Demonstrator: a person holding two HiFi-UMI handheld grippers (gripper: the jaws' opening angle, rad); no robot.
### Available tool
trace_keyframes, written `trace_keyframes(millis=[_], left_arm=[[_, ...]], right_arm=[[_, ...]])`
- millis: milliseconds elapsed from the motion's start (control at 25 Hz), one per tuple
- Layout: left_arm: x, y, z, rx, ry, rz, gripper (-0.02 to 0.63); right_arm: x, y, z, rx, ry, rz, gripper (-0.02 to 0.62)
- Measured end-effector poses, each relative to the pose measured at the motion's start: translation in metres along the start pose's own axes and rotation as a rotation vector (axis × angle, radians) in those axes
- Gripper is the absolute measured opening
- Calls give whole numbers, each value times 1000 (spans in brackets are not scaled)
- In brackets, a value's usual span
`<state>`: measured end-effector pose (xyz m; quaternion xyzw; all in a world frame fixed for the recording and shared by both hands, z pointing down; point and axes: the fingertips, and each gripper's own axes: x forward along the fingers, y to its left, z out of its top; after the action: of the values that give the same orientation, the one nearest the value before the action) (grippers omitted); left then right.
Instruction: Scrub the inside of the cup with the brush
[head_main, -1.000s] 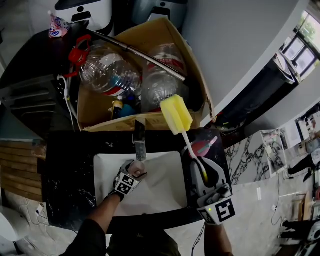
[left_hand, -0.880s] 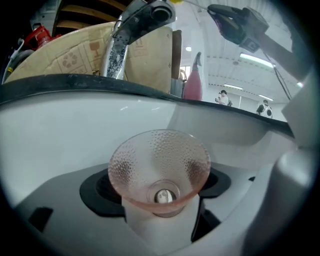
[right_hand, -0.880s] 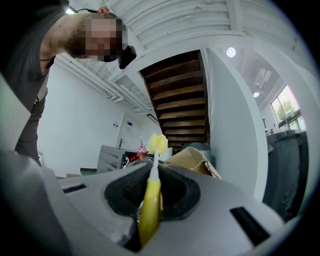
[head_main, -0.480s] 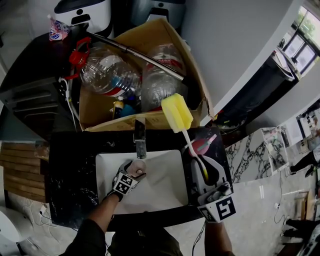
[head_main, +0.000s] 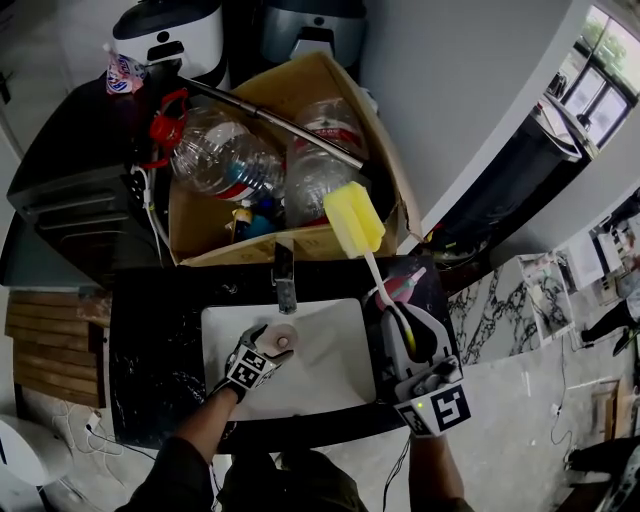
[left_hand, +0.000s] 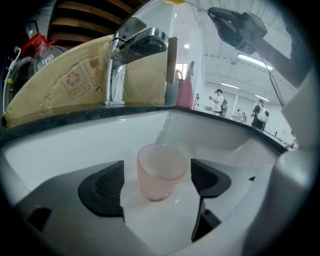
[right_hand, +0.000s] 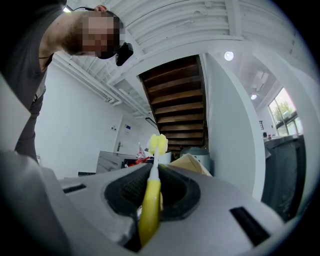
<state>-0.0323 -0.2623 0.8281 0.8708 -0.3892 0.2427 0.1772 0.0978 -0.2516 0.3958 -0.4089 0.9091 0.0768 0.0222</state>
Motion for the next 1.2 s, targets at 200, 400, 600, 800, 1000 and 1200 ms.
trace_keyframes(millis=[200,400,600,800,1000,1200], left_arm=[[-15,-3,4,3,6,-3,410],[-49,-8,23,-18,-15,2,410],[-87,-12,61,-34,-85,9,408],[-132,-10,113,-35,-194,24,407],[-175,-15,168,-3,-308,41,391],[-213,-28,221,31,-429,50,337]], right_arm=[[-4,5,12,-13,5,-16,38],[-10,6,33,-13,-3,-44,38],[-18,5,58,-21,-19,-82,38],[-30,7,77,-39,-25,-117,38],[-45,7,93,-56,-39,-150,38],[-58,7,101,-53,-40,-184,38]])
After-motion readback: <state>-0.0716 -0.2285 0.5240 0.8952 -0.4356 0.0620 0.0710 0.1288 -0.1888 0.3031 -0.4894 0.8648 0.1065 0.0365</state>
